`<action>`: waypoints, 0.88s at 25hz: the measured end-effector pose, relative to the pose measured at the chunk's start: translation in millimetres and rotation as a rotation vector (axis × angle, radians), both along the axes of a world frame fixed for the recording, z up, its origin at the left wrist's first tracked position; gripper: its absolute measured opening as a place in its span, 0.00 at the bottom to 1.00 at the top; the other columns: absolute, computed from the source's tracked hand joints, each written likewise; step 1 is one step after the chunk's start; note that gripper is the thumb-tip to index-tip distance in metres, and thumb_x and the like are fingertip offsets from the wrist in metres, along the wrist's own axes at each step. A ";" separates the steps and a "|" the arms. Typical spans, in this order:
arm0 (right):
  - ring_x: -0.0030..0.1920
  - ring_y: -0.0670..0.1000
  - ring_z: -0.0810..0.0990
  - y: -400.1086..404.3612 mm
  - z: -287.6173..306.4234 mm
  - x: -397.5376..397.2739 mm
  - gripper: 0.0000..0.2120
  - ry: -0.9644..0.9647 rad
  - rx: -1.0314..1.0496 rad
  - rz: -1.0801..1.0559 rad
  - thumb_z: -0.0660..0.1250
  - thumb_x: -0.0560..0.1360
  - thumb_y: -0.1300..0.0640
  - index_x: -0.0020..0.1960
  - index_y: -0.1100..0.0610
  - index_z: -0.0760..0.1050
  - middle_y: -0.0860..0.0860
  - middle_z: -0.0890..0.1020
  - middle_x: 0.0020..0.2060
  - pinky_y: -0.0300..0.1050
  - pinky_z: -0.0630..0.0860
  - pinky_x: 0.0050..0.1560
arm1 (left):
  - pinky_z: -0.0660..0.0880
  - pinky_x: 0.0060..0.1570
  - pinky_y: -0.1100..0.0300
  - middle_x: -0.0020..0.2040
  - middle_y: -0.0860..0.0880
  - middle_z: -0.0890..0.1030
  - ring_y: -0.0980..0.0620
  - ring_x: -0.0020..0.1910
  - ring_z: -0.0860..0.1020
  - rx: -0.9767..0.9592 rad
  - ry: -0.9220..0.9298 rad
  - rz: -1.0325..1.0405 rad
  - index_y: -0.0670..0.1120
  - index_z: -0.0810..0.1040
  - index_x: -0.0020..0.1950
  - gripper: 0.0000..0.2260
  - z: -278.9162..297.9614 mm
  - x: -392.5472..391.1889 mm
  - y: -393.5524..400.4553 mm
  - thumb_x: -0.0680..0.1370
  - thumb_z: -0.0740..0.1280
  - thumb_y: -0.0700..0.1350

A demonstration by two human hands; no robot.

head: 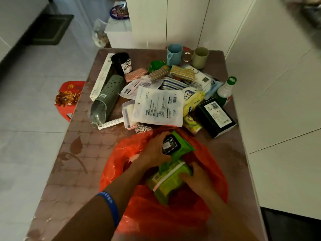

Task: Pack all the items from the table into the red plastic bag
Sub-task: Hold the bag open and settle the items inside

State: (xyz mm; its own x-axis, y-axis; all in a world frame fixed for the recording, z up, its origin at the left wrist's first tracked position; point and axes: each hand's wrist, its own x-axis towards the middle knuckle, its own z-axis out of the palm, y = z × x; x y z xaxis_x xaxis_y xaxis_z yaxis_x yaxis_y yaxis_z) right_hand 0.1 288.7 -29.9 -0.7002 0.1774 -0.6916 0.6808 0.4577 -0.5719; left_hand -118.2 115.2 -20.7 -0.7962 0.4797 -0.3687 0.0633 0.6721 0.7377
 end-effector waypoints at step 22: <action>0.62 0.64 0.71 86.6 53.9 -80.6 0.39 0.498 0.588 -0.293 0.77 0.60 0.46 0.65 0.53 0.64 0.61 0.72 0.61 0.59 0.73 0.54 | 0.74 0.52 0.50 0.56 0.47 0.80 0.45 0.50 0.79 -0.626 0.741 -0.380 0.51 0.78 0.57 0.16 42.9 104.1 -129.1 0.72 0.68 0.55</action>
State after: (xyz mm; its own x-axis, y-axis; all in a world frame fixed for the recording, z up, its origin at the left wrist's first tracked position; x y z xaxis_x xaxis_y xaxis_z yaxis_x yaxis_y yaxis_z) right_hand -80.5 375.3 24.0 -0.7691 0.6372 -0.0495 0.5492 0.6195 -0.5609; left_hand -14.0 -13.9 22.2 -0.7613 0.6374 -0.1189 0.6455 0.7624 -0.0462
